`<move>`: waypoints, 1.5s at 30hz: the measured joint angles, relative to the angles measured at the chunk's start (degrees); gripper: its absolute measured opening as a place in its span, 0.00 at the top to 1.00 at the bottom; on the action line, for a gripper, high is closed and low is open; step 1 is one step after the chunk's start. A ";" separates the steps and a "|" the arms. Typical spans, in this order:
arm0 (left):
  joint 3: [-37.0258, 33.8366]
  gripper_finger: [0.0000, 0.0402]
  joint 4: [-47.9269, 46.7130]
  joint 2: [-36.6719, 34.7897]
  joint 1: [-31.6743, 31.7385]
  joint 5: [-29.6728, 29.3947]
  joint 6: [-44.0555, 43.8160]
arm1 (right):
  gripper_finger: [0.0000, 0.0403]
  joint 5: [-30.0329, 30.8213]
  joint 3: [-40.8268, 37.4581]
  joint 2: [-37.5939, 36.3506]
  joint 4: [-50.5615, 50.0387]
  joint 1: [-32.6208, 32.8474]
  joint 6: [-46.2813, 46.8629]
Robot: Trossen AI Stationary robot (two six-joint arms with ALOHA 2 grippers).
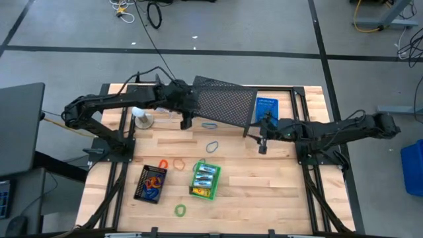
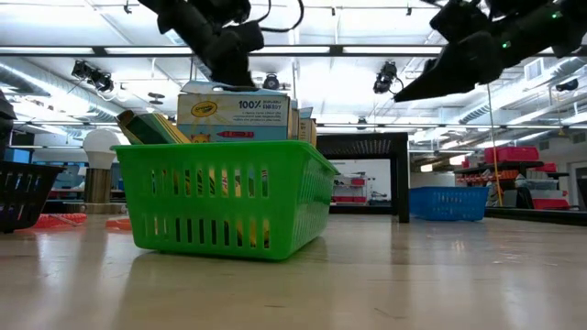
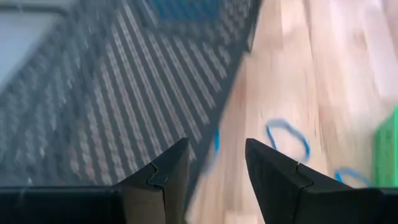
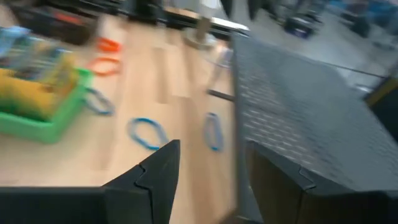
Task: Pick & Place Office Desk Supplies
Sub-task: Put the orange rubberband into the blue bin
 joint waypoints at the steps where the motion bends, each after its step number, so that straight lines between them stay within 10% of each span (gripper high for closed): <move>1: 0.00 0.59 -1.72 -0.01 -0.69 -1.02 -0.64 | 0.52 -1.09 0.00 0.04 0.07 0.35 0.02; 14: -0.02 0.59 -23.57 0.31 -12.23 -1.76 -10.48 | 0.52 -5.85 0.00 0.12 0.00 3.80 0.21; 45: -3.06 0.59 -16.78 24.20 -27.80 -3.30 -11.41 | 0.52 -2.60 0.00 0.12 -3.58 10.06 3.22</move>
